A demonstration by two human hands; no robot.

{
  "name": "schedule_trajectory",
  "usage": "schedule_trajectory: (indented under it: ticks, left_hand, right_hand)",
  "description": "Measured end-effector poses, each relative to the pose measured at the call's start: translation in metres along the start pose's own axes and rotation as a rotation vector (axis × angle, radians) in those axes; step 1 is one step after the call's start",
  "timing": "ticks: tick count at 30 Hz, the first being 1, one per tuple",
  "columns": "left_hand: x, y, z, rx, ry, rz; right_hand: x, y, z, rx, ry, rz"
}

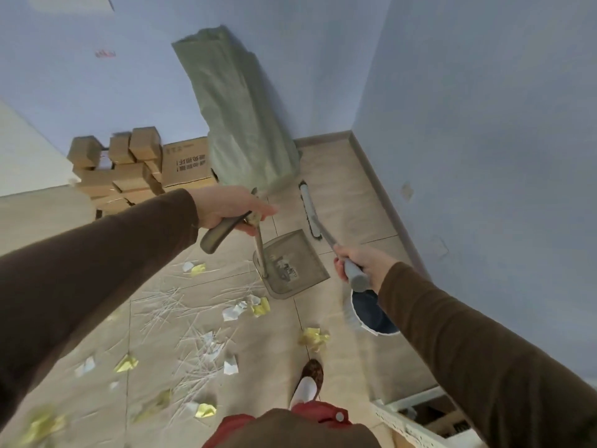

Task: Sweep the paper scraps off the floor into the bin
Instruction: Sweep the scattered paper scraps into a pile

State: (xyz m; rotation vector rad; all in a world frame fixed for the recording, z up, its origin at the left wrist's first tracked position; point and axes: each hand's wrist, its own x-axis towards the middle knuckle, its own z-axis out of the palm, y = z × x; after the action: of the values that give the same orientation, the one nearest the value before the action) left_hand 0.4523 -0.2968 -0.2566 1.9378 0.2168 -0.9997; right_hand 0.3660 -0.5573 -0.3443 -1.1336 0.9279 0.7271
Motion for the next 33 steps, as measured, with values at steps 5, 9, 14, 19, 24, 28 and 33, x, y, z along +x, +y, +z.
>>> schedule_trajectory:
  ticks: [5,9,14,19,24,28,33]
  left_hand:
    - [-0.053,-0.079,-0.019,0.009,0.04,0.031]
    - [-0.109,-0.15,-0.033,-0.023,0.078,0.062]
    - [-0.178,-0.223,-0.05,-0.12,0.117,0.085]
    - [-0.232,-0.285,-0.053,-0.202,0.223,0.006]
    - [-0.284,-0.339,-0.043,-0.323,0.334,-0.074]
    - [-0.333,-0.375,-0.028,-0.403,0.395,-0.125]
    - [-0.381,-0.428,-0.016,-0.465,0.409,-0.171]
  right_hand:
    - [-0.018,0.041,0.055,-0.164,0.004,0.045]
    - [-0.034,0.11,0.107,-0.23,-0.013,0.012]
    - [-0.068,0.174,0.152,-0.226,-0.052,-0.013]
    - [-0.093,0.212,0.176,-0.326,-0.078,-0.006]
    - [-0.096,0.248,0.19,-0.453,-0.095,0.021]
    - [-0.096,0.277,0.192,-0.505,-0.135,0.043]
    - [-0.101,0.313,0.196,-0.568,-0.157,0.059]
